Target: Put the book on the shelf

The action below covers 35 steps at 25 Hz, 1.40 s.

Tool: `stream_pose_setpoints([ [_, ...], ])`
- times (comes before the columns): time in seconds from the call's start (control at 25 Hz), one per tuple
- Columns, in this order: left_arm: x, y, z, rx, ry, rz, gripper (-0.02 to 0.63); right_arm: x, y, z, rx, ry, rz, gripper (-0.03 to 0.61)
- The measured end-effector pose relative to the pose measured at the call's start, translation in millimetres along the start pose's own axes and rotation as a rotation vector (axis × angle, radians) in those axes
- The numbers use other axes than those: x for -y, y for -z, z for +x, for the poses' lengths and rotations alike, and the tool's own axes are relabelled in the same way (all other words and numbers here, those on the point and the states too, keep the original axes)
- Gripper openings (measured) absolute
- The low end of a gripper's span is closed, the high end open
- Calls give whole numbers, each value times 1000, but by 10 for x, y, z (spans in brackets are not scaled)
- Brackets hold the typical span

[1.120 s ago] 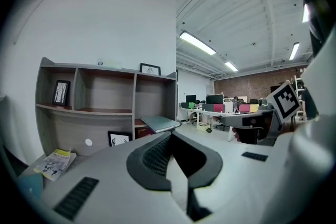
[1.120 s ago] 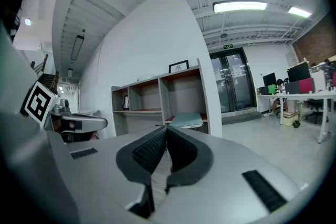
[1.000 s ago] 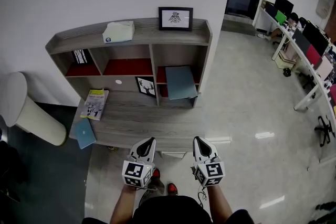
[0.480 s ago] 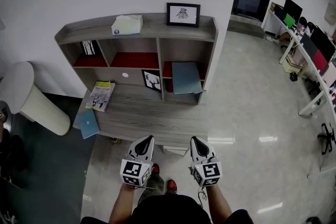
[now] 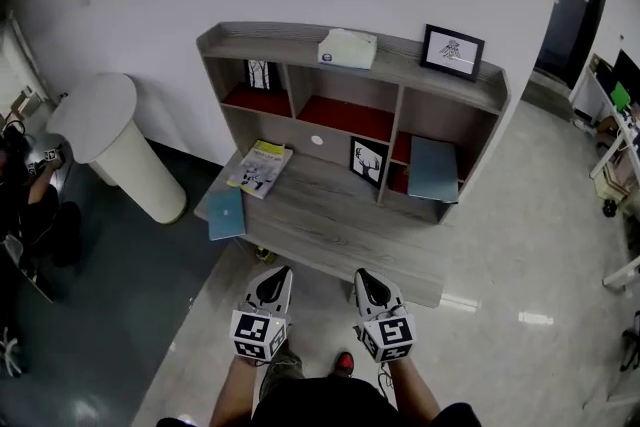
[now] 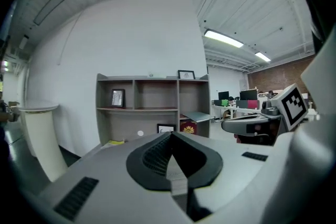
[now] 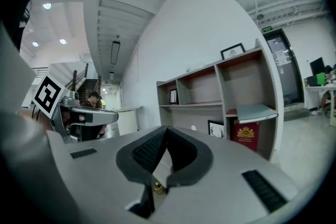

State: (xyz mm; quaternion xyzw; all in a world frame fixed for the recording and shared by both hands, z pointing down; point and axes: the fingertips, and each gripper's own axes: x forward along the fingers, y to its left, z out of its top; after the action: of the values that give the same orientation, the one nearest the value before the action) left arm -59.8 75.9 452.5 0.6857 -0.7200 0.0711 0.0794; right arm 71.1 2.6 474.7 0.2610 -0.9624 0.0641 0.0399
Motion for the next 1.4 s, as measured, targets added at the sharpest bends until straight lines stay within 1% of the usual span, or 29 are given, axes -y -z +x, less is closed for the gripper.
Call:
stream_pose_setpoints([
  [0.16,-571,117,-229,-12,-94,-33,3,-457,-10,465,-15,-94,0,29],
  [0.28,-1021,222,-329,-24,-134,-54,3,-782,29,854,-27,-141,-13,29],
  [0.52,-1950,443,-395,-59,-163,-88,3,-1410,73,1600,-52,-181,-5,29],
  [0.72,-2580,582,-315,-73,-147,-97,3,-1803,181,2203,-68,-192,-15,29],
  [0.92,-3073,809,-253,-101,-133,-122,3,-2120,402,2685,-112,-206,8,29],
  [1.08,-3402,1046,-209,-128,-139,-150,3,-2275,608,3012,-145,-211,14,29],
  [1.4,-3777,1650,-167,-207,-147,-209,3,-2442,1154,3370,-238,-209,39,29],
])
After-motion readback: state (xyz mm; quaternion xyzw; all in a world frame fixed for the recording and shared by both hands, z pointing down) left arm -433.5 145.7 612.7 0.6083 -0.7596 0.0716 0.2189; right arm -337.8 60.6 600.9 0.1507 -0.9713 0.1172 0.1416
